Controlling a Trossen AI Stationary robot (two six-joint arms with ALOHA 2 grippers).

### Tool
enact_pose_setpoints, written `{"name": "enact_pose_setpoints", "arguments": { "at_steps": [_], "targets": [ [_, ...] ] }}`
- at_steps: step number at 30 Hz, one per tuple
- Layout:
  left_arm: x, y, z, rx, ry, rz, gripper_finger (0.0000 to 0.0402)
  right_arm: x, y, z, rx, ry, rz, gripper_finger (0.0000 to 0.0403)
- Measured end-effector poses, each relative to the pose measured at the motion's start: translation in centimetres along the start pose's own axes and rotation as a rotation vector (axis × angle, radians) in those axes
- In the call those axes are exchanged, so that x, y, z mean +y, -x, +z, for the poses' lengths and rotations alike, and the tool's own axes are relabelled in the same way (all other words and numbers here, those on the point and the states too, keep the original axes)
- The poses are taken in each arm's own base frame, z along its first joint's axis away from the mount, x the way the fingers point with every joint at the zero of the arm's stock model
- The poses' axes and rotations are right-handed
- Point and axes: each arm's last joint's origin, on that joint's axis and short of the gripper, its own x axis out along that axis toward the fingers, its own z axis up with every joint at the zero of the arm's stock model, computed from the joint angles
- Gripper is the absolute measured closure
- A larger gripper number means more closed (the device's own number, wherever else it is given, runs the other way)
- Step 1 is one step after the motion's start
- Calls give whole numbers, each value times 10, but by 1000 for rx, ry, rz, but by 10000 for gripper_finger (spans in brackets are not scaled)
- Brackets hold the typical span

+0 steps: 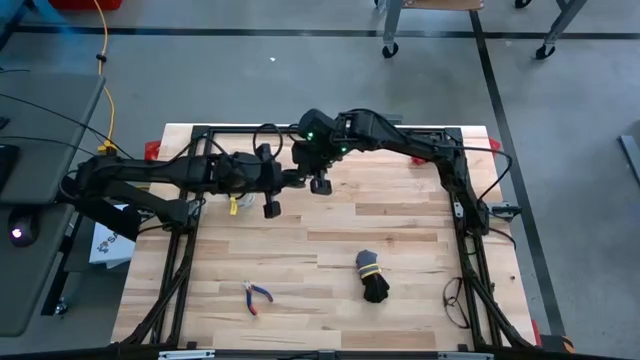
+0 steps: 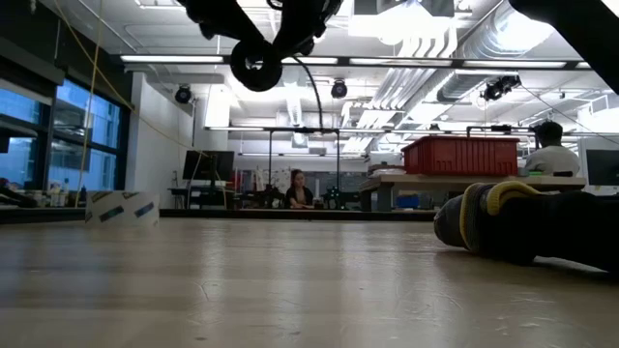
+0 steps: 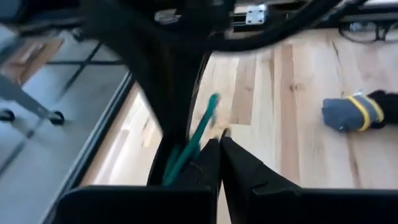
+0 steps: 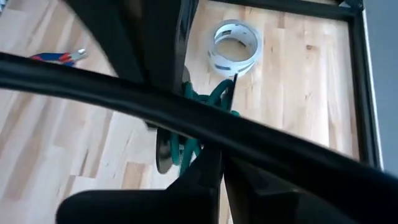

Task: Coil cords
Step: Coil the green wire on the spool

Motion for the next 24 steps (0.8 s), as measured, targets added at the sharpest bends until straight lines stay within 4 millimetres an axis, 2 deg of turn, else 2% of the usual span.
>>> {"name": "enact_pose_setpoints", "arguments": {
  "at_steps": [2,5,6,9,15,20,24],
  "targets": [
    [1,7,-1,4,48,6,401,-3,6,-3,6,-11,5,402],
    [6,25,-6,15,74,63,401,-10,24,-23,173,-50,-33,402],
    [7,31,-2,-17,90,84,401,-17,30,-23,152,-52,-68,402],
    [10,38,-14,38,76,133,401,-20,48,-35,213,-91,-38,403],
    [13,49,-23,-47,194,133,401,-30,98,-42,120,-147,-128,403],
    [13,57,-21,-157,283,109,401,-22,125,-47,96,-175,-148,403],
    [12,56,-21,-206,307,89,401,-14,145,-50,81,-197,-169,403]
  ]
}}
